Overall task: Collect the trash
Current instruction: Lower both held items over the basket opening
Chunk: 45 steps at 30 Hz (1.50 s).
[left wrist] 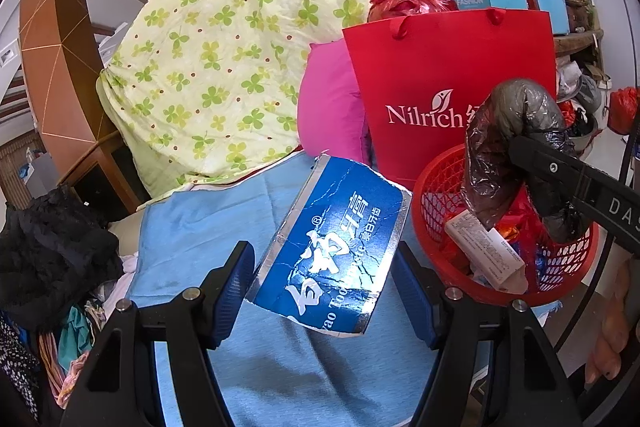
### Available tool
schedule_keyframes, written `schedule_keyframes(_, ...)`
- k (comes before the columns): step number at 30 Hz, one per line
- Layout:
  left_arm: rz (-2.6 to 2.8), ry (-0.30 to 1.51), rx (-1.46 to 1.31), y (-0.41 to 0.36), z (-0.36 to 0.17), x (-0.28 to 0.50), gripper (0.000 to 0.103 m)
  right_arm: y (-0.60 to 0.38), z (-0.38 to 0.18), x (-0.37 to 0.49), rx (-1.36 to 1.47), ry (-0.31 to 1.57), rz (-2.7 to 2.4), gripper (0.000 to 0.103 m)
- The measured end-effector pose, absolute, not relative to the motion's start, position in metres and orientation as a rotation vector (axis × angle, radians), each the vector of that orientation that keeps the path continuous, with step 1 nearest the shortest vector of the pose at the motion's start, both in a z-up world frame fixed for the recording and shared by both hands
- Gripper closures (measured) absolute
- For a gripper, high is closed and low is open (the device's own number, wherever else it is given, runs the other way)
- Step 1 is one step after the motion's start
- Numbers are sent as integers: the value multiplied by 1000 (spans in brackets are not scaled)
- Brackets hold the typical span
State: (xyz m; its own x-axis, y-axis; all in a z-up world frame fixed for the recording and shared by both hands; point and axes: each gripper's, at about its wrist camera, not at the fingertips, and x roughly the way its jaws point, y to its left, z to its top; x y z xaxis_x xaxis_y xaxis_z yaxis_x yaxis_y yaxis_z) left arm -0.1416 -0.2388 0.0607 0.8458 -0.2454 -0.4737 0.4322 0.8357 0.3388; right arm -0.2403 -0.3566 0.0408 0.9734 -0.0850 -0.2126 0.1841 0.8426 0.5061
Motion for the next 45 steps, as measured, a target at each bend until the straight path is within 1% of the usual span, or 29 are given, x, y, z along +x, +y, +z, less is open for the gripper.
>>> schedule_keyframes(45, -454, 409, 501, -280, 56, -153, 32, -371, 34, -263, 633, 157, -225, 57)
